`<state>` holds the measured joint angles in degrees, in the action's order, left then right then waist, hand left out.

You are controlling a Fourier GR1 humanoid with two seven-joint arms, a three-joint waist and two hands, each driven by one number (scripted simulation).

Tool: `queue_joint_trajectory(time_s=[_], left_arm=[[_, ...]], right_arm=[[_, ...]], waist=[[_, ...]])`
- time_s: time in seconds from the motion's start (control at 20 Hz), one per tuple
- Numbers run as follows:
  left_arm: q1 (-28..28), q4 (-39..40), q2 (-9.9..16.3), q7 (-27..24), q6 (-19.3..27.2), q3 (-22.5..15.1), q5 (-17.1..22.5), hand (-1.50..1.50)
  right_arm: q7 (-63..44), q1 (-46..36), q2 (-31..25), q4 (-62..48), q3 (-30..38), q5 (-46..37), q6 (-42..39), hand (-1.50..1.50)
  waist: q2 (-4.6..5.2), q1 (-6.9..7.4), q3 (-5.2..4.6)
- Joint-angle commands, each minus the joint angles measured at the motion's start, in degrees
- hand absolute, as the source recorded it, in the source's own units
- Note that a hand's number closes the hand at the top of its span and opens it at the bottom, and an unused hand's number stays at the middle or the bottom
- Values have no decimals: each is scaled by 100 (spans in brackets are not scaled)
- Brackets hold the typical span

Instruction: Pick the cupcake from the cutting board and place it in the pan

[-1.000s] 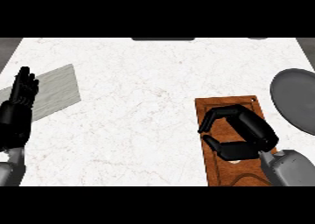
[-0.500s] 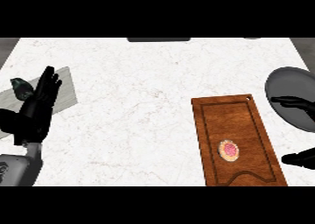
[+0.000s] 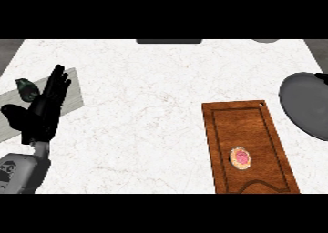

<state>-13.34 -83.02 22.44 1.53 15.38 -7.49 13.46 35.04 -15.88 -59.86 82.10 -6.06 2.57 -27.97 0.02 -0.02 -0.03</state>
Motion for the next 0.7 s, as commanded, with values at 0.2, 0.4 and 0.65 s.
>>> queue_joint_trajectory(time_s=[0.2,0.4,0.65], left_arm=[[13,157,29,-93,-433,329,4,0],[-186,78,-386,229,-69,130,-352,0],[10,187,-403,-100,-200,219,-420,0]], right_arm=[[-666,-481,316,699,17,-566,-243,-150],[-1471,-725,718,1072,59,-312,-700,-150],[-1862,-553,993,1617,-239,-6,-1200,-150]], waist=[[-2,23,0],[-4,12,1],[-3,9,-1]])
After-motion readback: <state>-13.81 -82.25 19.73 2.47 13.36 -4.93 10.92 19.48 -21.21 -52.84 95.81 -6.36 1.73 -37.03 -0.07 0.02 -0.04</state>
